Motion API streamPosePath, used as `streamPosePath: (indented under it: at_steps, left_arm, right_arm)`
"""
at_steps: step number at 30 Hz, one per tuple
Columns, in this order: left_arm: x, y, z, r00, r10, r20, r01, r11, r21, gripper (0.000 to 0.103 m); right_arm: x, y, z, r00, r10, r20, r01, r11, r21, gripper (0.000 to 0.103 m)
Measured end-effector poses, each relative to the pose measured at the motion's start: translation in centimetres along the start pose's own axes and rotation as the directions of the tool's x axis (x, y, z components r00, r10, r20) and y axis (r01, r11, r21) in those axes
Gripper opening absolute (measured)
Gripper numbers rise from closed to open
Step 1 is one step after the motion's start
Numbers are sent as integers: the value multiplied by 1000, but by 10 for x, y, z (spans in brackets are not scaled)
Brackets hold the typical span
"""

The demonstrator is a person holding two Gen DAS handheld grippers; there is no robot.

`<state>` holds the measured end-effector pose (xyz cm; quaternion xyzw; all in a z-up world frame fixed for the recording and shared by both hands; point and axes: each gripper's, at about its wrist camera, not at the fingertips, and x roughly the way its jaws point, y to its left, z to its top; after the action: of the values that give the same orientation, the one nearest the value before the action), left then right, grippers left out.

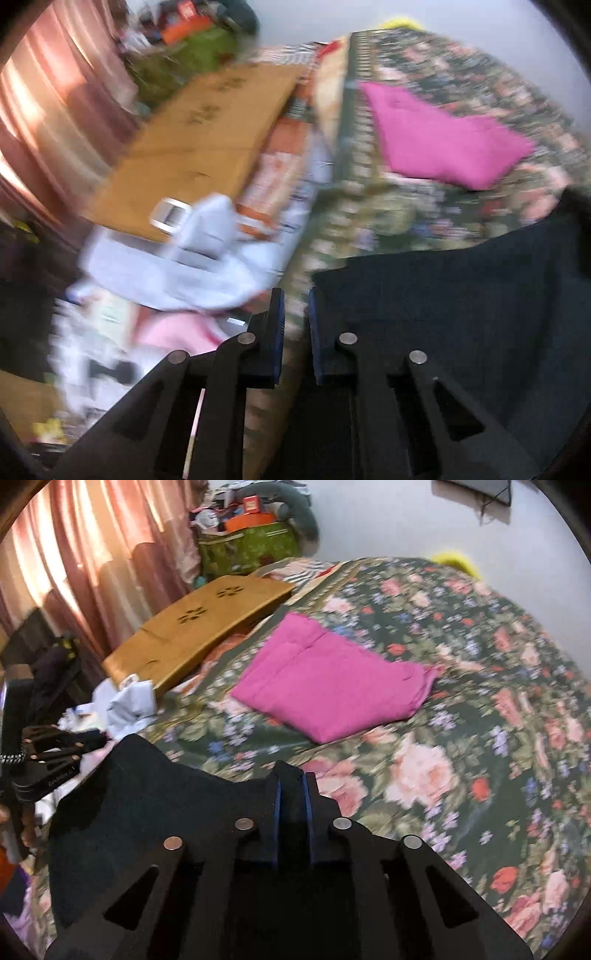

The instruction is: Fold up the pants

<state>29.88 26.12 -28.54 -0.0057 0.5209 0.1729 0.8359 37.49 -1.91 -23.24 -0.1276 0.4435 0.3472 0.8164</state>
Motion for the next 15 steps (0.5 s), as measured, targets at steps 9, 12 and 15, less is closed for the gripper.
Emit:
streamPosePath:
  at_steps: [9,12,15]
  left_arm:
    - [-41,14,-5,982,-191,5,191,980,-56,64]
    - [-60,1,-14,971,-236,22,237,971,-35,73]
    - [-77,-11,-25,962,-271,2,271,962,-17,77]
  right_arm:
    - [-64,-28,-12,998,-14,57,11,998,59,33]
    - [-88,-32,-27,997,10,72,-16,997,82,39]
    - [-105,-30,-45,998,22,65,-27,996,80,40]
